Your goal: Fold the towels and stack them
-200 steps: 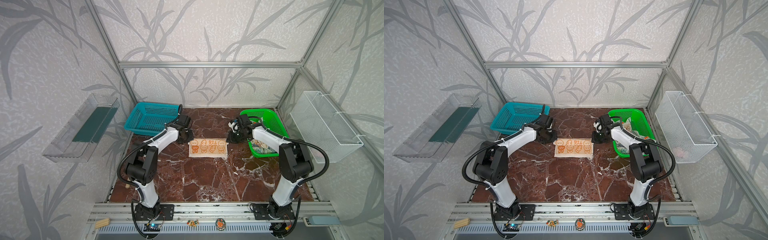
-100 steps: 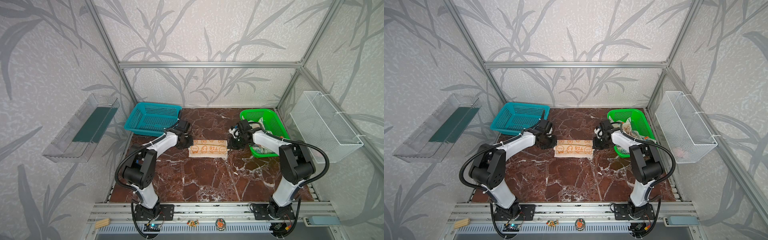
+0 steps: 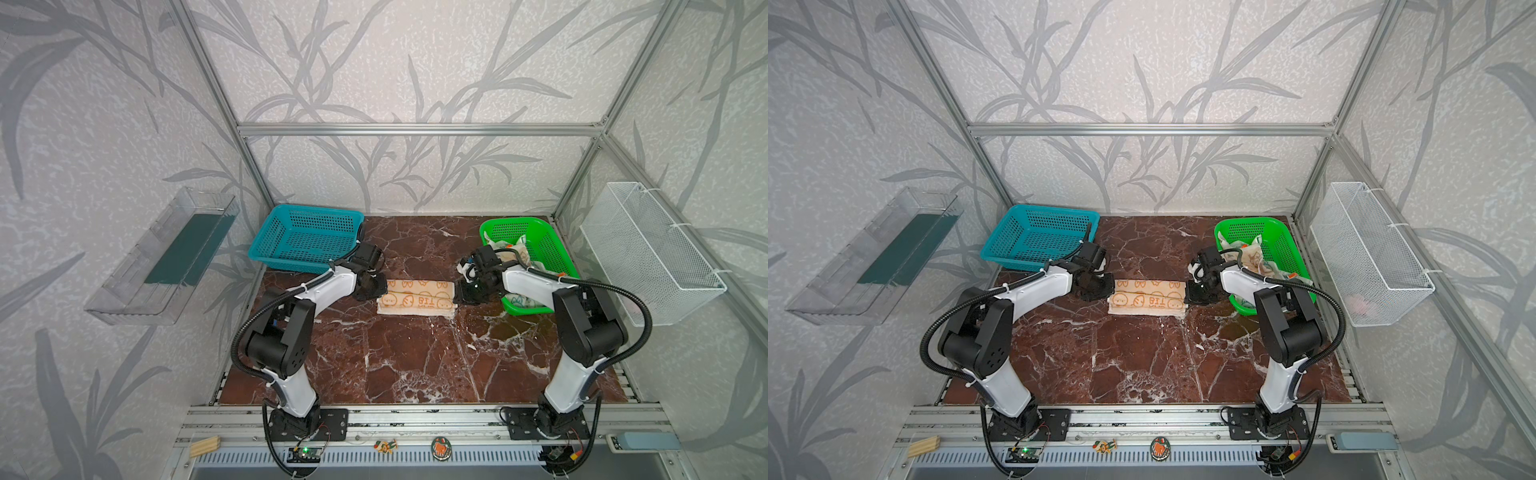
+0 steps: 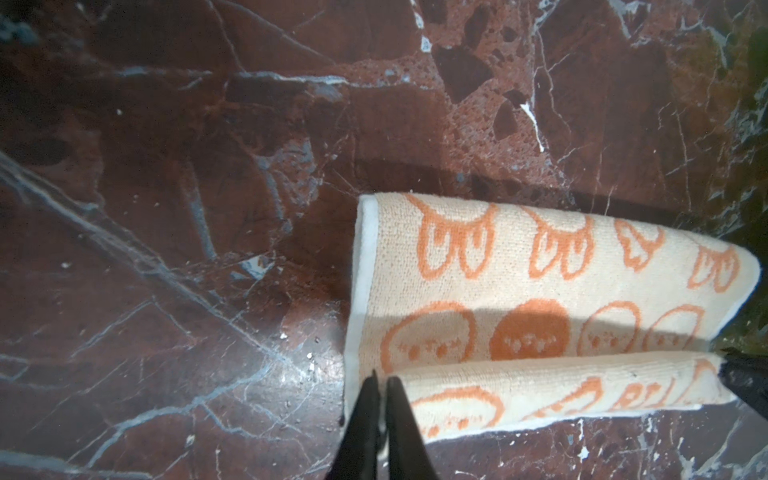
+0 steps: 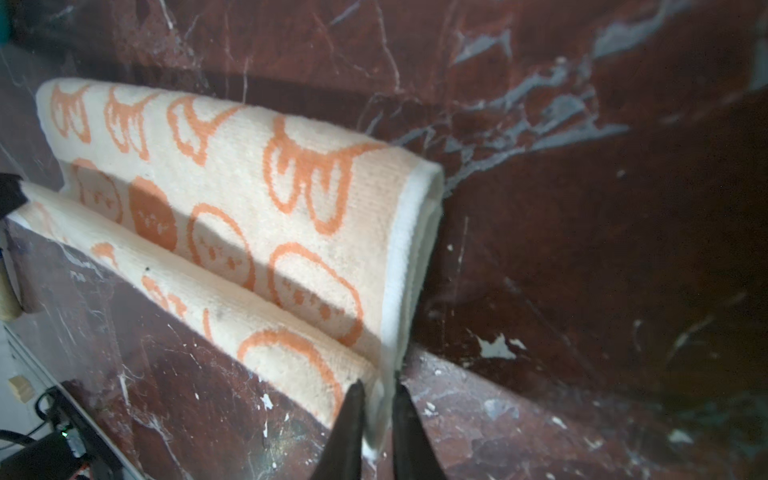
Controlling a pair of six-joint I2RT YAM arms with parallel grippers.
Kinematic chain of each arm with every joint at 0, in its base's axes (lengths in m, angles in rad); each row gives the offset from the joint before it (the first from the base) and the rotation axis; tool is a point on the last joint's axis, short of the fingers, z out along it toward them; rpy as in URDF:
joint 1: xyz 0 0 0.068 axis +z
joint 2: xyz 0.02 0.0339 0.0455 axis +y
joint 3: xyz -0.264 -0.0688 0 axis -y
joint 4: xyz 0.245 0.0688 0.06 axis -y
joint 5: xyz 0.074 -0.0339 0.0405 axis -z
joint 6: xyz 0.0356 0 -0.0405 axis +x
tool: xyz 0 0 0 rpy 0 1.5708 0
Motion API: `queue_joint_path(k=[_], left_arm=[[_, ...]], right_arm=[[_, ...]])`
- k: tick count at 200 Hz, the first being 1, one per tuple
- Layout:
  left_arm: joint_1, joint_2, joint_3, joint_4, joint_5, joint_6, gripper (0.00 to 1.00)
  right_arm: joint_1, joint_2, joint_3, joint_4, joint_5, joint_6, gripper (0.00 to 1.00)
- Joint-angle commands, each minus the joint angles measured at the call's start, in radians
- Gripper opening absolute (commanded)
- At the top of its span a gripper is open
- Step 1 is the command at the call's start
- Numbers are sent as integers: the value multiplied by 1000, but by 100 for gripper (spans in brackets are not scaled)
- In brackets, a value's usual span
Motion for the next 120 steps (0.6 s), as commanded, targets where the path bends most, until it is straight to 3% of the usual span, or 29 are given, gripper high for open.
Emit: queue_joint_path(k=[1, 59, 101, 120], left_arm=[[-10, -21, -11, -7, -21, 1, 33], [-58, -160, -23, -11, 19, -44, 75], [-61, -185, -93, 151, 166, -196, 91], [-62, -156, -142, 271, 230, -284, 93]], right_arm=[[1, 0, -6, -12, 12, 1, 25], [13, -102, -2, -42, 11, 8, 51], [42, -197, -24, 35, -84, 96, 81], [53, -199, -60, 131, -152, 168, 90]])
